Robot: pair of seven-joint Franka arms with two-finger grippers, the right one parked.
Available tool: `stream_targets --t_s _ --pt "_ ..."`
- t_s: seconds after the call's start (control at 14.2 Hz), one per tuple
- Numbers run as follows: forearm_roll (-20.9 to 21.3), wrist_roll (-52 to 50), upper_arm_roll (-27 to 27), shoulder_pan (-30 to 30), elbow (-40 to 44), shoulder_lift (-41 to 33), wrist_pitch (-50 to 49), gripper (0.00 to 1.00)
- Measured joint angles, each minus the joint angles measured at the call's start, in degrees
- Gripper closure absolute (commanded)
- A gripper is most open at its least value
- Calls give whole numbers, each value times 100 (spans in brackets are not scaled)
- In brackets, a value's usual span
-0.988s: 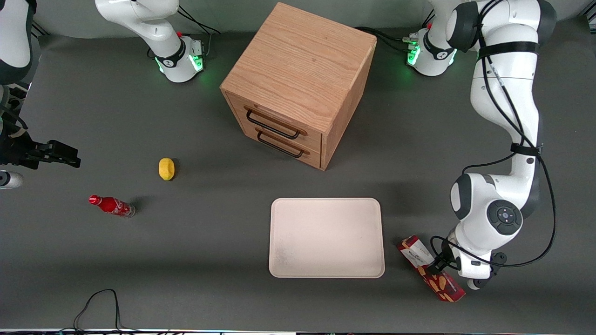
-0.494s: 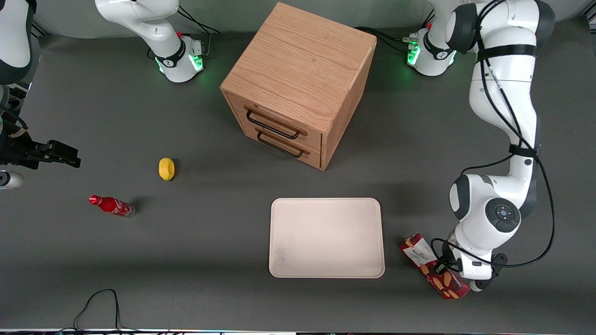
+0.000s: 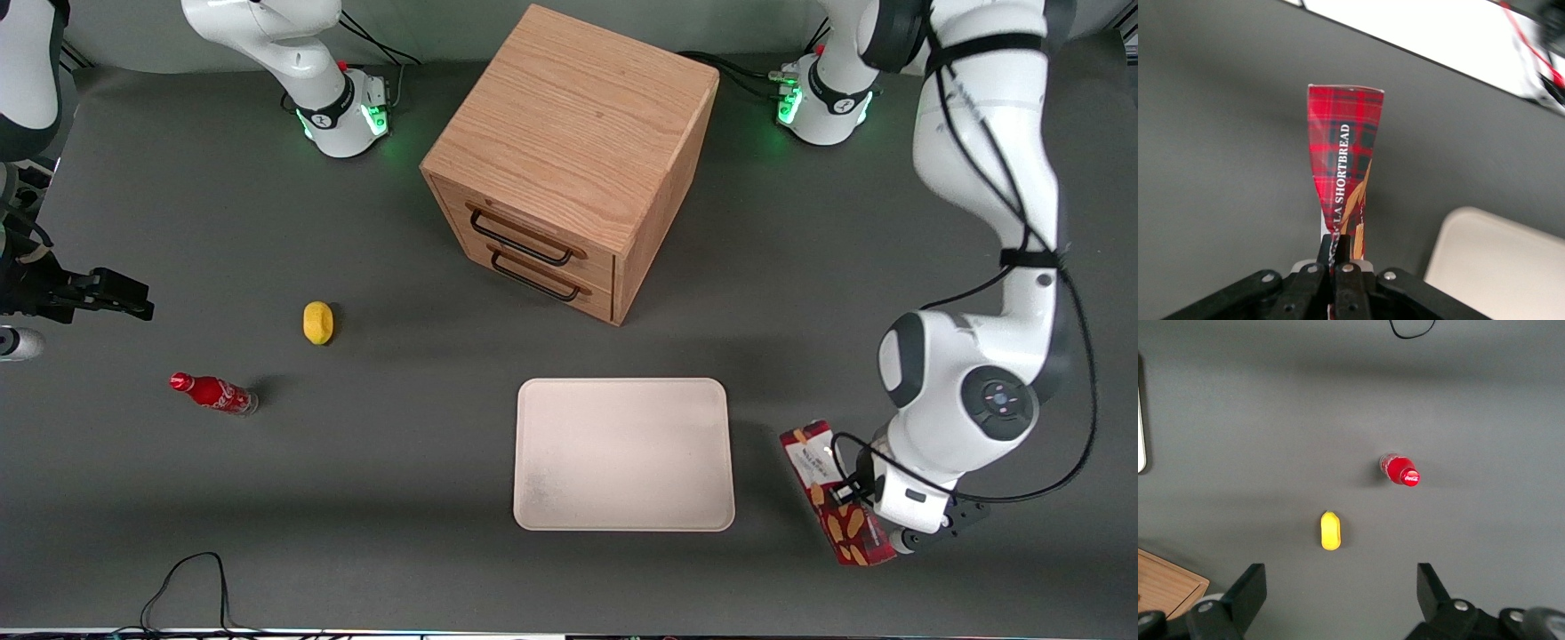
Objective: Place red cookie box on tray
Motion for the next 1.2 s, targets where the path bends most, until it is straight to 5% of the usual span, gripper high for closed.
stream_targets --t_s 0.56,0.78,1.2 --pt "180 597 -339 -568 557 -664 -1582 100" --pt "890 574 -800 -784 383 -441 -1214 100" --pt "969 498 -848 -845 -217 135 38 100"
